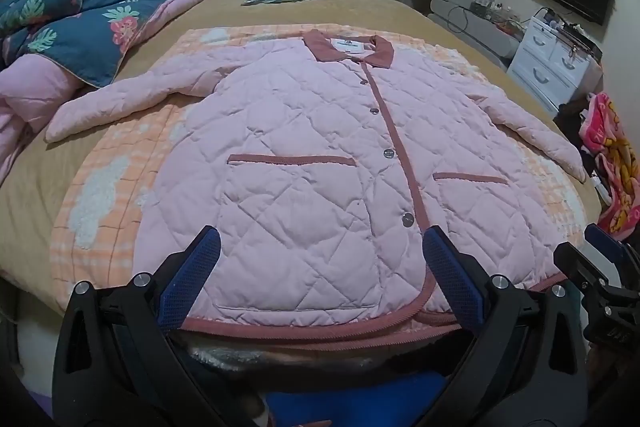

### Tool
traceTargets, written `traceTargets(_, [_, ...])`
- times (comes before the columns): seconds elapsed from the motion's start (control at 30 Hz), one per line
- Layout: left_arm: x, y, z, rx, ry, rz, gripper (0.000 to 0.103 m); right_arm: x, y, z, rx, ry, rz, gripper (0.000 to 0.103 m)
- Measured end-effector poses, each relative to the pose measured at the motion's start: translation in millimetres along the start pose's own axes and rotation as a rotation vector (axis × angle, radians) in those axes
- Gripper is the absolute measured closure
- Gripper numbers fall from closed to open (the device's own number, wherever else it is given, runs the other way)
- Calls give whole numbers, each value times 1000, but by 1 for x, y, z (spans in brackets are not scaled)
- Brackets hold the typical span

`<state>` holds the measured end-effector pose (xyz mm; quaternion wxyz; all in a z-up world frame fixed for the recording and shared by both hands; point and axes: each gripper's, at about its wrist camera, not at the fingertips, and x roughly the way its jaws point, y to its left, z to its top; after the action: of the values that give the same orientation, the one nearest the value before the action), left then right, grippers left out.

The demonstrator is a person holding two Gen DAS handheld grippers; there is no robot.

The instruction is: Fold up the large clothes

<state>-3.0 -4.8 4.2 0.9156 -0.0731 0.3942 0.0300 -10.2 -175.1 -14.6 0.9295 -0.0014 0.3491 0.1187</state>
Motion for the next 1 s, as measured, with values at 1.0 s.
traceTargets(1.0, [-6,-5,4,4,5,-6,8,6,2,-7,-12,10,7,4])
